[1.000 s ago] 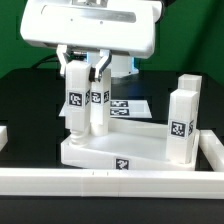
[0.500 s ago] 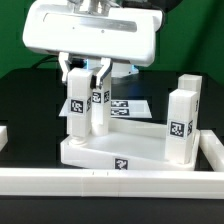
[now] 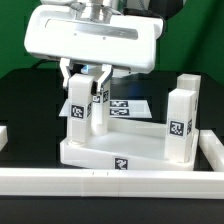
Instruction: Assemble desk
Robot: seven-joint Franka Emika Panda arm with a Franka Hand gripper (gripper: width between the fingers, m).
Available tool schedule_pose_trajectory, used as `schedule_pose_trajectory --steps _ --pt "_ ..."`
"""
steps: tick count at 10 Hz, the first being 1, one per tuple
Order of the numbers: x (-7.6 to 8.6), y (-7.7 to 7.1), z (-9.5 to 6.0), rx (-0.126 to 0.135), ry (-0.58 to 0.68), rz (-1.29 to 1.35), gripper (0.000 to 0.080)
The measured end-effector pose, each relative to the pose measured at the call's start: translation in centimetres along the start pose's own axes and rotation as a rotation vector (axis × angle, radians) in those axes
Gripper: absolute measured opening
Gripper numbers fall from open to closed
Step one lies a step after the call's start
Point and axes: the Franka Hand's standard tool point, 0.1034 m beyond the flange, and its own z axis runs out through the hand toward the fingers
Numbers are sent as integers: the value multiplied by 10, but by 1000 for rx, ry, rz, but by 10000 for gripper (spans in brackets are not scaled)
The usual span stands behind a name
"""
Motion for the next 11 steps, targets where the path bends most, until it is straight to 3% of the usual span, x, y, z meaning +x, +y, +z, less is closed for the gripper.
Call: schedule_pose_trajectory --steps 1,2,3,5,7,11 --pt "1 0 1 -2 13 -3 291" --pt "2 0 1 -3 13 -3 368" --pt "1 0 1 -3 13 -3 368" --pt "1 0 1 -3 13 -3 616" --pt "5 4 -2 -1 4 -12 641" --pt "22 16 -26 28 -28 -17 649"
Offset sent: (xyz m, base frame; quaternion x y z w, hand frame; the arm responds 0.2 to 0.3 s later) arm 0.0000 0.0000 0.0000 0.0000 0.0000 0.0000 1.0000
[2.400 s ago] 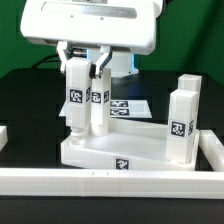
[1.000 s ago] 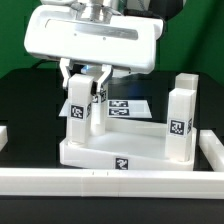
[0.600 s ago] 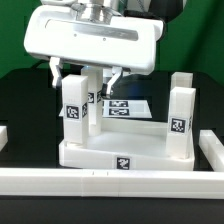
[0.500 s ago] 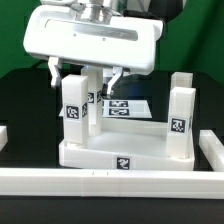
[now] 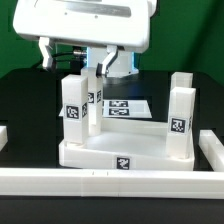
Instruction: Assemble desk
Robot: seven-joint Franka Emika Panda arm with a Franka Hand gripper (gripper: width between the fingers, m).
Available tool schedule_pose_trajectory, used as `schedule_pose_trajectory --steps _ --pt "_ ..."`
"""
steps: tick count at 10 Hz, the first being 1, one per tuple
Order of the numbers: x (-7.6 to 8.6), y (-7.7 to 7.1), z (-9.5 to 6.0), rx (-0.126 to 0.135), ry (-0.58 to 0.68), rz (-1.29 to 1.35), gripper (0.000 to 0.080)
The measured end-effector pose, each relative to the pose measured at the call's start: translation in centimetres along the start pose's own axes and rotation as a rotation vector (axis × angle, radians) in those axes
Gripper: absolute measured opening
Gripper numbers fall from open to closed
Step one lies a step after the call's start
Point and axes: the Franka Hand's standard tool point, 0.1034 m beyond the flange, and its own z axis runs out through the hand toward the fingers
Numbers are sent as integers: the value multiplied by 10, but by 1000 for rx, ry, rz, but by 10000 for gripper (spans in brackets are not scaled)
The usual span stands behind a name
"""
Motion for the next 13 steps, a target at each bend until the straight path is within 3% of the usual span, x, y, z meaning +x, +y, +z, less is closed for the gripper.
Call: schedule_pose_trajectory --steps 4,5,6,9,13 --pt "-6 -1 5 3 -43 -1 649" --pt "-11 -1 10 13 -135 5 649" --pt "-5 0 10 23 -193 13 649" --pt "-17 9 20 41 -462 25 649" --pt "-11 0 23 43 -468 9 649"
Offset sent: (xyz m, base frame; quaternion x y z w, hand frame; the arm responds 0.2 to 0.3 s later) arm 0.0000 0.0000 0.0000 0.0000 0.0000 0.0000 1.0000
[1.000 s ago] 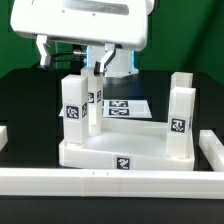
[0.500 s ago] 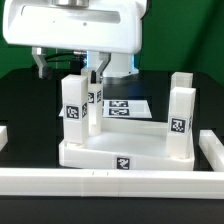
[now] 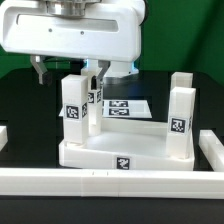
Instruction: Assemble desk
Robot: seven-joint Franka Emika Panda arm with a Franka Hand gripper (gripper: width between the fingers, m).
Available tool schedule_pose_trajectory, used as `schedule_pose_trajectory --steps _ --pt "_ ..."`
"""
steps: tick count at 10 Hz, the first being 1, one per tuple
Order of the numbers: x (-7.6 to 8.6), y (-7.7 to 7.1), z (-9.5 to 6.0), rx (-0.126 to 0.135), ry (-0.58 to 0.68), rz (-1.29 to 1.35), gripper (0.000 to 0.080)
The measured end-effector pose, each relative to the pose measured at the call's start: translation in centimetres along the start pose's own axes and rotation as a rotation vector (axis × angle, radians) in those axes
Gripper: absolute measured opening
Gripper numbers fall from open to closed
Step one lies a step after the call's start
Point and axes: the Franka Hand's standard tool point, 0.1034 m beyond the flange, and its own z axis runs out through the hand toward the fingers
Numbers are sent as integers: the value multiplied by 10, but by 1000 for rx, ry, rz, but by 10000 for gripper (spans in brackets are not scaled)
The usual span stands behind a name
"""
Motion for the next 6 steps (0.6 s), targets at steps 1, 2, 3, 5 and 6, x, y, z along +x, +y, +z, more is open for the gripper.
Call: schedule_pose_trajectory --steps 1,2,3,5,6 --pt "1 -3 0 1 -4 -4 649" --pt "1 -4 -1 4 -24 -5 649" --pt "1 -5 -1 5 -33 -6 649" --pt "-3 -6 -2 14 -137 -6 649" --pt "0 -7 -2 11 -135 -8 649"
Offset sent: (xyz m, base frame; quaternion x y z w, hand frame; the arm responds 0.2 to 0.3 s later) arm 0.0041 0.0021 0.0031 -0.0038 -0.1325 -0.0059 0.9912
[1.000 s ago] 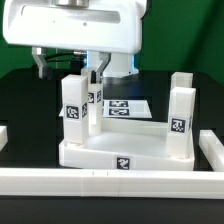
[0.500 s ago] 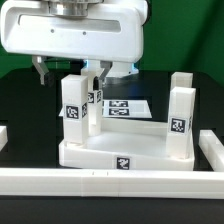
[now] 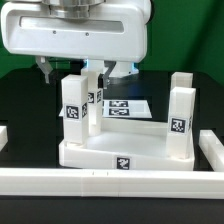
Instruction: Assemble desk
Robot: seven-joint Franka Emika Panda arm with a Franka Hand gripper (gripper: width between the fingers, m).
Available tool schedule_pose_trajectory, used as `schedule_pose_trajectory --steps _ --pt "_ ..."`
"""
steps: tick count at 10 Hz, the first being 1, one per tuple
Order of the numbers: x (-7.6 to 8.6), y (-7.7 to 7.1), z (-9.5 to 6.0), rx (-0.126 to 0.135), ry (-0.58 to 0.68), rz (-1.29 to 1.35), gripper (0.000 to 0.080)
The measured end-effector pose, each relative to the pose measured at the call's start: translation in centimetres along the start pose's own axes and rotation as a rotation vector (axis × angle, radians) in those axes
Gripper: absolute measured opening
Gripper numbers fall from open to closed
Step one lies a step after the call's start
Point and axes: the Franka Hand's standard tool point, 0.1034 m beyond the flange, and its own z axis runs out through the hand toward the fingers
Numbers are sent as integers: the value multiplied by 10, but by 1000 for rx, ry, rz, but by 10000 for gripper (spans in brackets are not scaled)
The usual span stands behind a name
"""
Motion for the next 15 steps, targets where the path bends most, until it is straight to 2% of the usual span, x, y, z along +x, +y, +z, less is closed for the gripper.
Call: schedule_pose_trajectory --steps 2,3,4,8,15 --pt "1 0 0 -1 9 0 412" --pt "1 0 0 -1 9 0 412" --pt "1 0 0 -1 9 0 289" --pt "1 0 0 -1 9 23 290" --pt "1 3 1 33 9 596 291"
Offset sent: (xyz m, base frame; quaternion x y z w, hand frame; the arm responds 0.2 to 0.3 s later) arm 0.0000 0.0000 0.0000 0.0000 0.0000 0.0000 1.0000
